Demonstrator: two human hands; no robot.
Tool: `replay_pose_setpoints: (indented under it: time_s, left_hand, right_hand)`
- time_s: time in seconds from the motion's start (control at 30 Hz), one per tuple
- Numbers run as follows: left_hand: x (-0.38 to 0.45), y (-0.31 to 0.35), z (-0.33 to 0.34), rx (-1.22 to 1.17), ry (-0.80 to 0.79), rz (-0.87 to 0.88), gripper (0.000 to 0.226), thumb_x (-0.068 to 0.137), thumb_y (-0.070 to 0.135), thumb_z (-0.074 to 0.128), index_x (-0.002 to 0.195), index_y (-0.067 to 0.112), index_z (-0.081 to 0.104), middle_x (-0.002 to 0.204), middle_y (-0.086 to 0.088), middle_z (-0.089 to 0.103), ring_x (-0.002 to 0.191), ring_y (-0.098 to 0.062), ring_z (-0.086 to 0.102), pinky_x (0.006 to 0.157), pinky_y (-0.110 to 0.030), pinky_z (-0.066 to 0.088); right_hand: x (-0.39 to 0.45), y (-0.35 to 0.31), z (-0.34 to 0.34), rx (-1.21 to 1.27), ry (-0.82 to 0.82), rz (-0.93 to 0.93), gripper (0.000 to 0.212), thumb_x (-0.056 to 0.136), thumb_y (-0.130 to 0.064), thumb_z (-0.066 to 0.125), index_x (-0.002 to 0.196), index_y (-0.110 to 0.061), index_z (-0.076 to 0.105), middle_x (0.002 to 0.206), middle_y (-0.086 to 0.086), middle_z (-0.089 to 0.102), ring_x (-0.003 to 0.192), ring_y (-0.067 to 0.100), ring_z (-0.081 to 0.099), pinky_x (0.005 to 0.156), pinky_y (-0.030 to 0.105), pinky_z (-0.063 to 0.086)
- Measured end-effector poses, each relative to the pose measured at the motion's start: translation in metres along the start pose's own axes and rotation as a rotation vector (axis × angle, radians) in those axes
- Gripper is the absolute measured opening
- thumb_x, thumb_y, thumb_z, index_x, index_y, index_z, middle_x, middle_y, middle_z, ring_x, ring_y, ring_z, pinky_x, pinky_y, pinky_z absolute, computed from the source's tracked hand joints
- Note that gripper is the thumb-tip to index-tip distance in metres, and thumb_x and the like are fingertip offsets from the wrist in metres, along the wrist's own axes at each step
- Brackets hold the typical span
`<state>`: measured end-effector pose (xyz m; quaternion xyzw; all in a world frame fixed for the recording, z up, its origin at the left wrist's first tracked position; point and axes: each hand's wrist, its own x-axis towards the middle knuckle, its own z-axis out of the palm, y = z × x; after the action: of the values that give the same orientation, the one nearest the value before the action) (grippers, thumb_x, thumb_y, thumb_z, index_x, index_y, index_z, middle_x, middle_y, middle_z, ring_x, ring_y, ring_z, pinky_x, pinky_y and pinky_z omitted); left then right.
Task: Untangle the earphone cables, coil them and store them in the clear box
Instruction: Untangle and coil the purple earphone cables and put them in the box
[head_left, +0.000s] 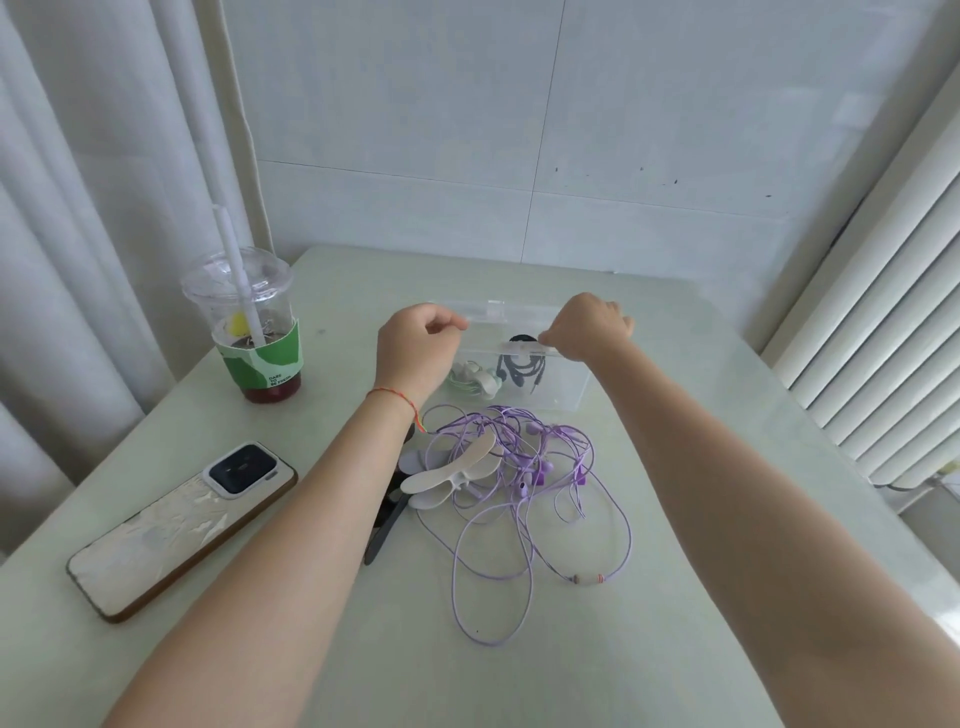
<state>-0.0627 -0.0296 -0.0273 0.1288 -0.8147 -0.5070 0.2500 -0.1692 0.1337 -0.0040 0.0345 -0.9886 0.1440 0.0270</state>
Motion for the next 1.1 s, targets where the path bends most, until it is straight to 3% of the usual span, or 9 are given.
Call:
replay_pose_setpoints:
  time_s: [0.13, 0.23, 0.37, 0.47, 0.57, 0.77, 0.87, 0.97, 1.1]
  left_hand:
    - [-0.008, 0.003, -0.005, 0.055, 0.052, 0.090, 0.021, 0.081, 0.008, 0.057, 0.085, 0.018, 0.075, 0.091, 0.003, 0.067, 0.087, -0.010, 0.058, 0.070, -0.007, 0.035]
    - [-0.016, 0.009, -0.007, 0.096, 0.073, 0.174, 0.017, 0.081, 0.011, 0.060, 0.085, 0.016, 0.076, 0.085, 0.001, 0.067, 0.079, -0.012, 0.058, 0.073, -0.016, 0.039]
    - [-0.024, 0.019, -0.008, 0.277, -0.304, 0.136, 0.013, 0.085, 0.023, 0.064, 0.089, 0.018, 0.075, 0.083, 0.006, 0.070, 0.080, -0.011, 0.062, 0.075, -0.022, 0.047]
    - [-0.032, 0.019, 0.000, 0.433, -0.567, 0.100, 0.009, 0.082, 0.031, 0.070, 0.089, 0.026, 0.072, 0.093, 0.006, 0.070, 0.084, -0.012, 0.065, 0.073, -0.023, 0.048]
    - [-0.038, 0.015, 0.009, 0.478, -0.646, 0.075, 0.020, 0.076, 0.033, 0.077, 0.094, 0.028, 0.070, 0.092, 0.005, 0.064, 0.086, -0.014, 0.062, 0.075, -0.023, 0.047]
    - [-0.033, 0.015, 0.011, 0.593, -0.509, 0.148, 0.018, 0.079, 0.014, 0.068, 0.086, 0.031, 0.070, 0.084, 0.004, 0.058, 0.078, -0.016, 0.056, 0.070, -0.022, 0.042]
    - [-0.033, 0.015, 0.013, 0.384, -0.450, 0.137, 0.016, 0.079, 0.017, 0.066, 0.091, 0.027, 0.070, 0.089, 0.003, 0.065, 0.080, -0.017, 0.061, 0.074, -0.025, 0.047]
    - [-0.035, 0.013, 0.017, 0.065, -0.601, 0.050, 0.021, 0.080, 0.020, 0.072, 0.100, 0.021, 0.070, 0.087, 0.003, 0.067, 0.082, -0.015, 0.063, 0.082, -0.030, 0.051]
    - [-0.034, 0.007, 0.017, 0.078, -0.536, 0.069, 0.003, 0.081, 0.024, 0.073, 0.081, 0.026, 0.070, 0.083, -0.004, 0.071, 0.075, -0.015, 0.062, 0.081, -0.032, 0.051]
  right_hand:
    - [-0.008, -0.003, -0.009, 0.106, 0.073, -0.011, 0.016, 0.077, -0.012, 0.054, 0.084, -0.009, 0.067, 0.082, 0.006, 0.056, 0.097, 0.030, 0.050, 0.078, 0.031, 0.037]
    - [-0.027, 0.002, -0.020, 0.238, 0.106, -0.118, 0.021, 0.077, -0.011, 0.056, 0.087, -0.005, 0.074, 0.083, 0.011, 0.070, 0.086, 0.033, 0.062, 0.067, 0.029, 0.048]
    - [-0.070, 0.007, -0.024, 0.302, -0.135, -0.310, 0.012, 0.082, -0.022, 0.069, 0.085, -0.012, 0.075, 0.070, 0.001, 0.065, 0.063, 0.015, 0.055, 0.054, 0.022, 0.040]
    - [-0.085, 0.015, -0.009, 0.232, -0.233, -0.390, 0.011, 0.078, -0.023, 0.074, 0.087, -0.017, 0.076, 0.080, -0.002, 0.064, 0.075, 0.016, 0.060, 0.066, 0.025, 0.046]
    - [-0.087, 0.026, 0.003, 0.144, -0.291, -0.377, 0.020, 0.078, -0.024, 0.076, 0.098, -0.019, 0.073, 0.090, -0.004, 0.059, 0.084, 0.014, 0.056, 0.075, 0.024, 0.044]
    - [-0.084, 0.034, 0.002, 0.279, -0.263, -0.341, 0.019, 0.081, -0.017, 0.074, 0.099, -0.019, 0.068, 0.083, 0.000, 0.063, 0.072, 0.016, 0.057, 0.062, 0.024, 0.043]
    - [-0.087, 0.032, -0.006, 0.658, -0.220, -0.334, 0.015, 0.085, -0.004, 0.066, 0.099, -0.011, 0.068, 0.070, 0.007, 0.066, 0.060, 0.018, 0.061, 0.065, 0.033, 0.054]
    - [-0.091, 0.029, -0.014, 1.012, -0.220, -0.329, 0.014, 0.088, 0.003, 0.061, 0.099, -0.004, 0.065, 0.070, 0.011, 0.061, 0.052, 0.018, 0.060, 0.058, 0.029, 0.055]
    - [-0.090, 0.032, -0.021, 1.076, -0.146, -0.312, 0.014, 0.087, 0.002, 0.061, 0.093, -0.010, 0.065, 0.071, 0.011, 0.058, 0.043, 0.018, 0.047, 0.048, 0.027, 0.040]
